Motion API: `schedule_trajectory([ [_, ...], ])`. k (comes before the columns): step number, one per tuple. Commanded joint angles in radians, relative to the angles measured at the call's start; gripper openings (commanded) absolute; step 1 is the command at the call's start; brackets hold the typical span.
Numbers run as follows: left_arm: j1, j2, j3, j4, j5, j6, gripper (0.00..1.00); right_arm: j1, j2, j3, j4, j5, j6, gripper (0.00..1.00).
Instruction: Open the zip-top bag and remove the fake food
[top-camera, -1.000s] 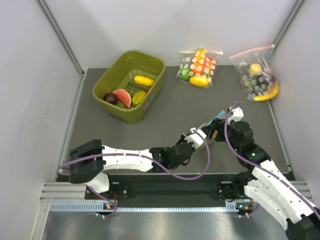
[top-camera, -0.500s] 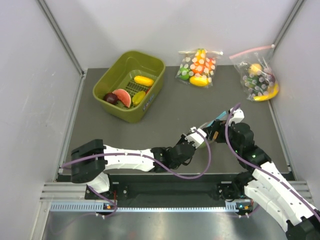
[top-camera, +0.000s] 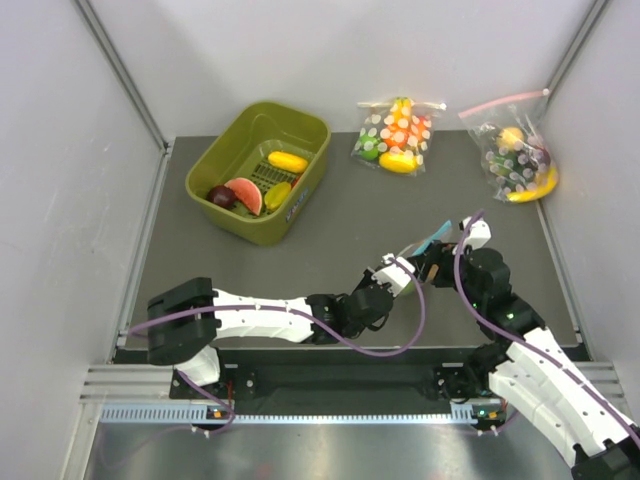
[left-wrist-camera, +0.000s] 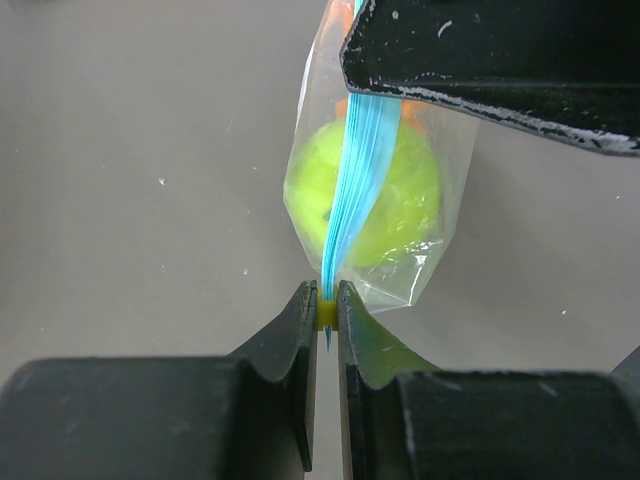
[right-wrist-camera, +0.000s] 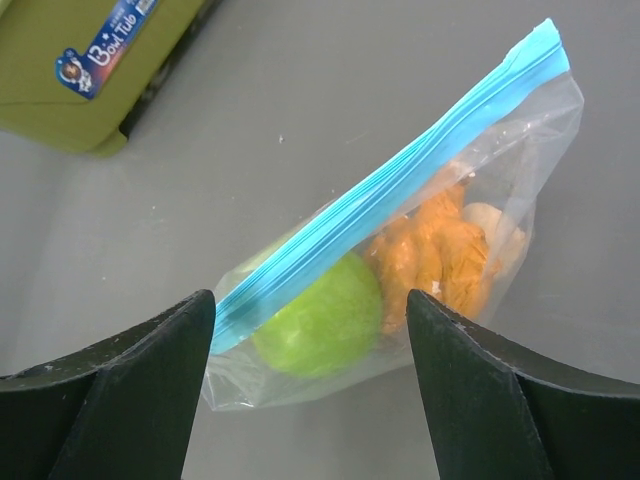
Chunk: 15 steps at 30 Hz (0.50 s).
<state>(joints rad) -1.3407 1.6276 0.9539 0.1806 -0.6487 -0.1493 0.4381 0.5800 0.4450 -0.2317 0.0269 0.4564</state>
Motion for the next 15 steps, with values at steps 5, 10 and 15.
schedule_trajectory([
  [5, 0.000, -0.011, 0.040, 0.003, -0.026, -0.018, 0.00, 0.010, 0.021, -0.015, 0.034, -0.001, 0.004, 0.74],
  [10, 0.000, -0.017, 0.034, 0.010, -0.020, -0.018, 0.00, 0.008, 0.041, -0.032, 0.052, 0.005, 0.002, 0.64],
  [15, 0.000, -0.018, 0.031, 0.005, -0.026, -0.026, 0.00, 0.010, 0.052, -0.035, 0.071, 0.001, 0.005, 0.40],
])
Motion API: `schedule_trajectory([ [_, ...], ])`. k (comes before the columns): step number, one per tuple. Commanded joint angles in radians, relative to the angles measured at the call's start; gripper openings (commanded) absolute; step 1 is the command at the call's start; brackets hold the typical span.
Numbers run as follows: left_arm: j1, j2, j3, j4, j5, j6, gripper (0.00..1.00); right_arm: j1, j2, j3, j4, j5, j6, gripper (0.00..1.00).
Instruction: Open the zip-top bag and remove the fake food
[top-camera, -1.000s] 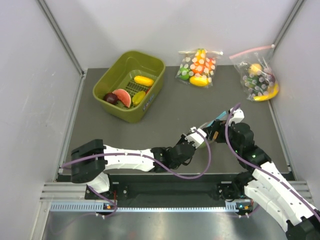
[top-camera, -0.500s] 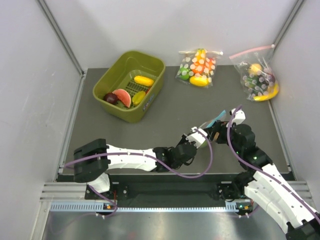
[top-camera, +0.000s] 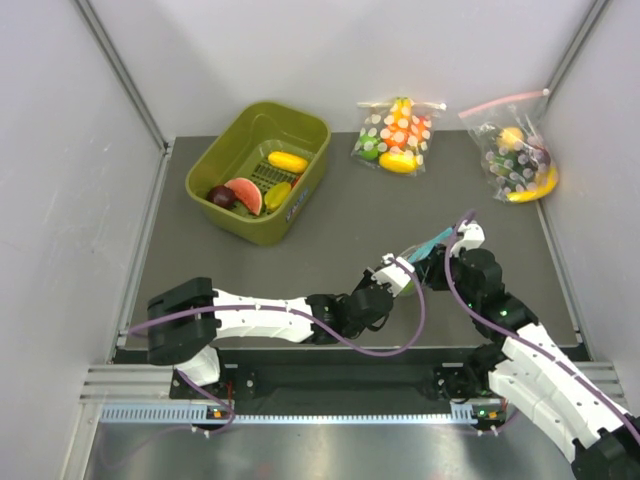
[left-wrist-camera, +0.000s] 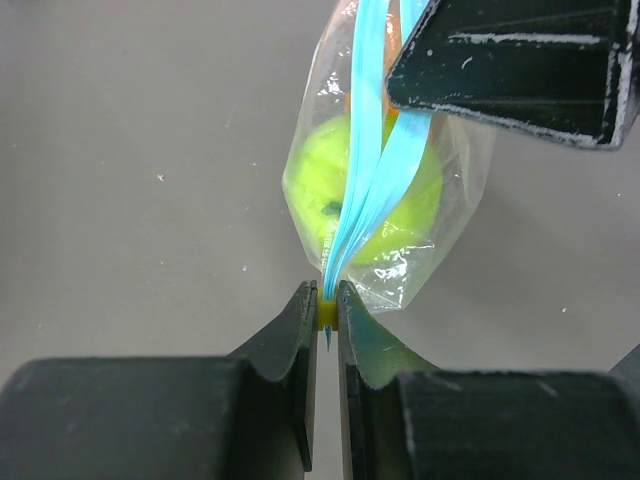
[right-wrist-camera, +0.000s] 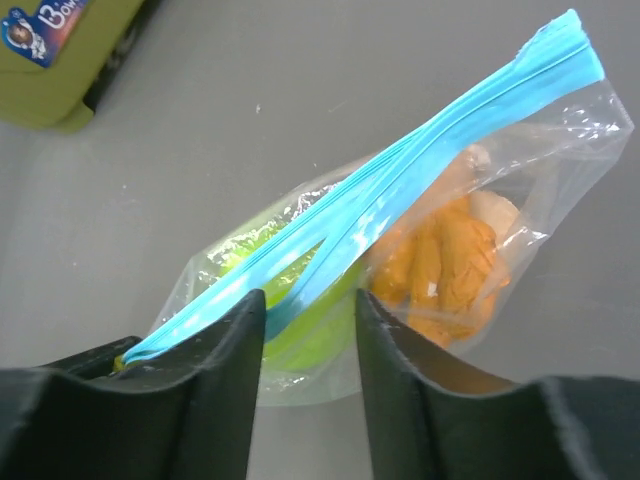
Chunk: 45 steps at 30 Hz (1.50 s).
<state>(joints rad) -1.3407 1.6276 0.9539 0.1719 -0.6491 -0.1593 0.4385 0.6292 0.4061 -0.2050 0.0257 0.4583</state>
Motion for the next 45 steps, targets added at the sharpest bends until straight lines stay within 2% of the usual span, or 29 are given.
schedule_trajectory([
  [1, 0.000, -0.021, 0.029, 0.014, -0.024, -0.017, 0.00, 0.009, 0.000, 0.003, 0.044, 0.002, 0.003, 0.38],
  [2, 0.000, -0.023, 0.029, 0.014, -0.023, -0.017, 0.01, 0.009, -0.003, 0.005, 0.044, 0.002, 0.002, 0.35],
  [3, 0.000, -0.026, 0.031, 0.012, -0.018, -0.017, 0.09, 0.009, -0.005, 0.005, 0.047, 0.000, -0.001, 0.32],
  [4, 0.002, -0.032, 0.031, 0.009, -0.008, -0.013, 0.19, 0.009, -0.016, 0.004, 0.050, 0.000, -0.001, 0.28],
  [5, 0.003, -0.038, 0.032, 0.009, 0.003, -0.010, 0.28, 0.009, -0.019, -0.001, 0.055, -0.001, -0.001, 0.21],
  [6, 0.008, -0.046, 0.031, 0.012, 0.031, -0.008, 0.42, 0.009, -0.025, -0.001, 0.062, -0.001, -0.004, 0.16],
  [8, 0.014, -0.075, 0.023, 0.034, 0.066, 0.006, 0.49, 0.009, -0.029, -0.006, 0.072, -0.003, -0.012, 0.03],
  [13, 0.069, -0.146, 0.009, 0.067, 0.273, 0.003, 0.69, 0.009, -0.013, -0.024, 0.102, -0.016, -0.020, 0.00],
  [15, 0.106, -0.164, -0.001, 0.086, 0.334, -0.012, 0.72, 0.011, -0.010, -0.030, 0.111, -0.021, -0.020, 0.00],
  [17, 0.136, -0.190, -0.024, 0.113, 0.426, -0.052, 0.82, 0.011, -0.006, -0.036, 0.116, -0.023, -0.021, 0.00],
  [18, 0.174, -0.201, -0.030, 0.147, 0.466, -0.069, 0.83, 0.011, -0.008, -0.036, 0.118, -0.023, -0.020, 0.00],
  [21, 0.248, -0.177, -0.030, 0.187, 0.577, -0.135, 0.84, 0.011, -0.013, -0.038, 0.118, -0.023, -0.021, 0.00],
  [27, 0.268, -0.059, 0.057, 0.184, 0.637, -0.154, 0.82, 0.011, -0.039, -0.030, 0.093, -0.049, -0.032, 0.00],
  [36, 0.275, 0.052, 0.138, 0.118, 0.605, -0.160, 0.77, 0.011, -0.065, -0.020, 0.065, -0.049, -0.044, 0.00],
  [40, 0.279, 0.067, 0.141, 0.106, 0.560, -0.158, 0.68, 0.008, -0.074, -0.016, 0.062, -0.049, -0.049, 0.00],
  [45, 0.285, 0.110, 0.169, 0.092, 0.554, -0.149, 0.50, 0.009, -0.072, -0.009, 0.059, -0.055, -0.059, 0.00],
])
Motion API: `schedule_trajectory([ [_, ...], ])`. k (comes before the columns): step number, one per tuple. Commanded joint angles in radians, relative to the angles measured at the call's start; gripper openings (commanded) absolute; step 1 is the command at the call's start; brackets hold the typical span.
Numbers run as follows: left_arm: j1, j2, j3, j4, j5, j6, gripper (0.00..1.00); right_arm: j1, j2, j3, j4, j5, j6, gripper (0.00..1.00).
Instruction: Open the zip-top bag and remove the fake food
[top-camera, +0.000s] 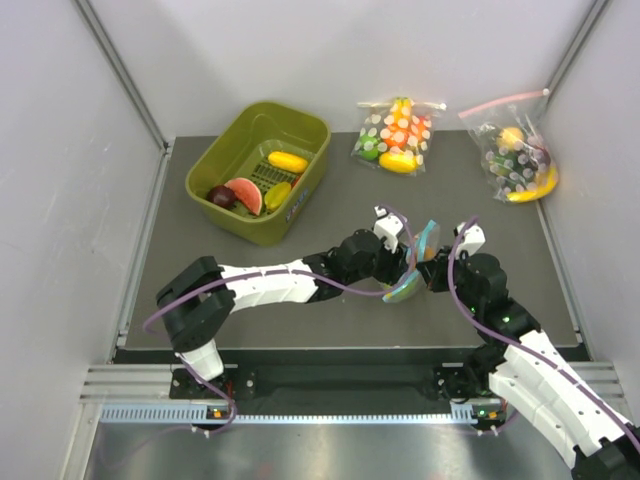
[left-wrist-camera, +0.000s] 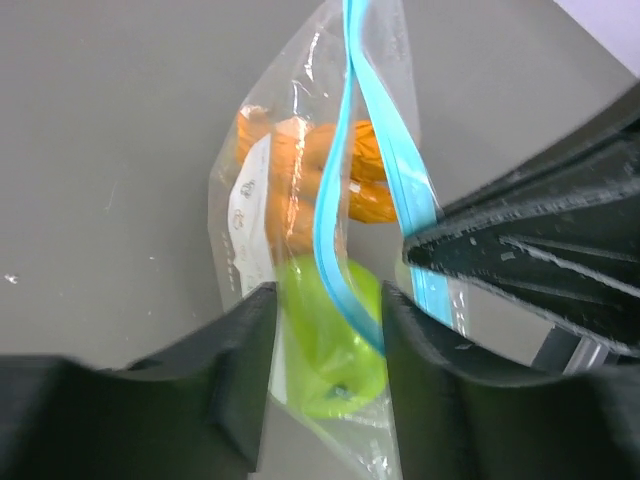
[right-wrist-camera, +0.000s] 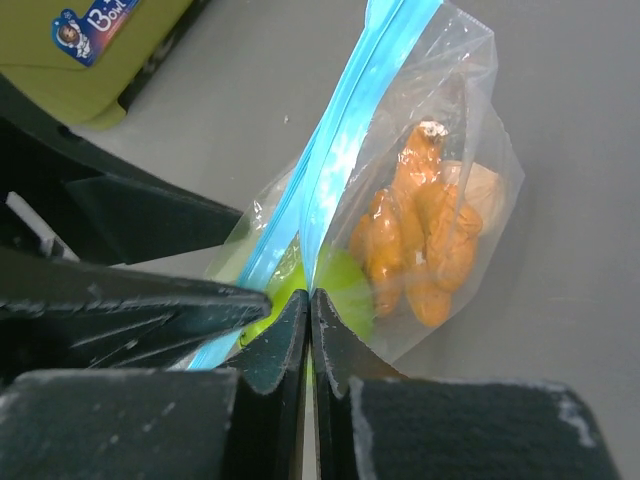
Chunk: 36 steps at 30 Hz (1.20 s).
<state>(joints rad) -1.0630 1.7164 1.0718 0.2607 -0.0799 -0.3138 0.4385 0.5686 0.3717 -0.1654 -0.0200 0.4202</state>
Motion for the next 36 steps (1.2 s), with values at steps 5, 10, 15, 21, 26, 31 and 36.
schedule_trajectory([
  [5, 0.024, 0.046, 0.068, 0.008, 0.011, 0.004, 0.03, 0.009, -0.006, 0.030, 0.014, 0.003, -0.029, 0.00],
  [10, 0.089, -0.035, -0.005, 0.028, 0.003, -0.030, 0.00, 0.011, -0.009, 0.050, -0.029, 0.080, -0.044, 0.00],
  [15, 0.138, -0.145, -0.076, 0.028, -0.049, -0.025, 0.00, 0.009, -0.004, 0.078, -0.054, 0.133, -0.066, 0.00],
  [21, 0.146, -0.221, -0.168, 0.014, -0.172, -0.030, 0.00, 0.009, 0.019, 0.072, -0.039, 0.150, -0.067, 0.00],
  [26, 0.146, -0.238, -0.237, 0.069, -0.103, -0.030, 0.00, 0.011, 0.056, 0.053, 0.020, 0.114, -0.060, 0.00],
  [31, 0.146, -0.245, -0.228, 0.101, -0.037, 0.030, 0.36, 0.009, 0.082, 0.042, 0.112, 0.074, -0.061, 0.00],
  [36, 0.138, -0.330, -0.178, 0.114, -0.026, 0.097, 0.55, 0.009, 0.117, 0.056, 0.147, 0.035, -0.058, 0.00],
])
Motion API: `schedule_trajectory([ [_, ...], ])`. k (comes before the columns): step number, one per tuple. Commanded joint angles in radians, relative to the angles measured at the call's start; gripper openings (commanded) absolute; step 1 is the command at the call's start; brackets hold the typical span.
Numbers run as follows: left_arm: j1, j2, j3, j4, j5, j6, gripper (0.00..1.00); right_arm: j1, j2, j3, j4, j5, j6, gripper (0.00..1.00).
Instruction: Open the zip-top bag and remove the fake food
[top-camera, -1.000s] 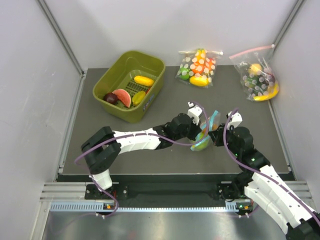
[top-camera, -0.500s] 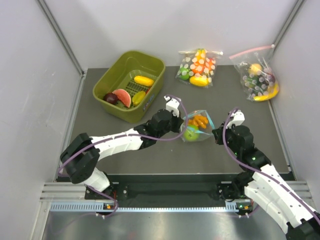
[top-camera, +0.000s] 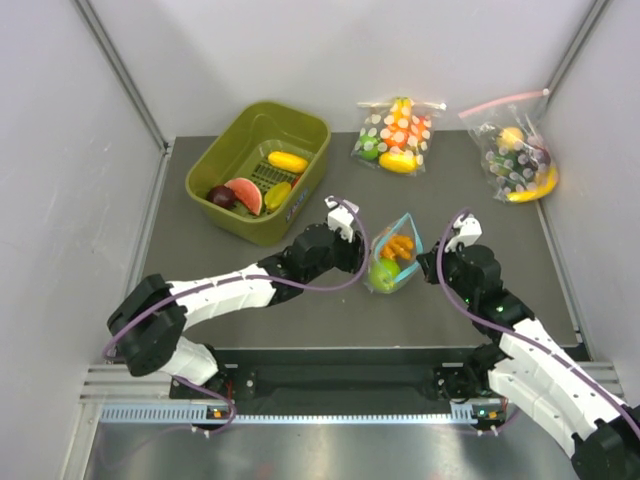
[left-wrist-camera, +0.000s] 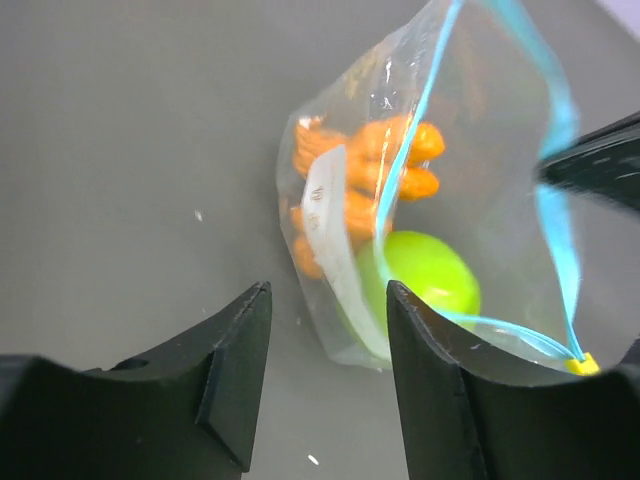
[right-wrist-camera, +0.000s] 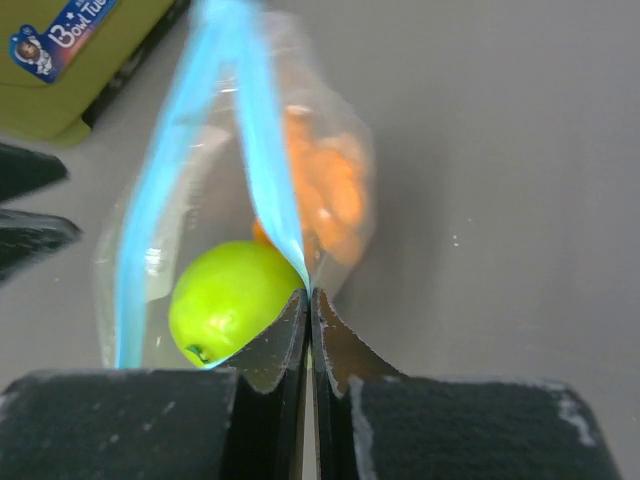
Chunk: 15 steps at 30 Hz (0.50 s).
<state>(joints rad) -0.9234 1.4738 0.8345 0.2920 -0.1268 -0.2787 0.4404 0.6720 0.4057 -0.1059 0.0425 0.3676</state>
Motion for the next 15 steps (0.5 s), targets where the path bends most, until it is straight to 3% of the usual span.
schedule_trajectory([
  [1, -0.003, -0.095, 0.083, 0.085, 0.027, 0.070, 0.55, 0.009, 0.017, 0.021, 0.098, -0.032, -0.001, 0.00],
  [7, -0.047, -0.061, 0.189, 0.095, 0.119, 0.096, 0.51, 0.011, 0.032, -0.007, 0.135, -0.039, 0.011, 0.00],
  [12, -0.065, 0.074, 0.297, 0.090, 0.252, 0.052, 0.43, 0.012, 0.015, -0.011, 0.130, -0.039, 0.008, 0.00],
  [15, -0.068, 0.164, 0.371, 0.032, 0.288, 0.021, 0.43, 0.014, 0.001, -0.004, 0.118, -0.038, 0.007, 0.00],
])
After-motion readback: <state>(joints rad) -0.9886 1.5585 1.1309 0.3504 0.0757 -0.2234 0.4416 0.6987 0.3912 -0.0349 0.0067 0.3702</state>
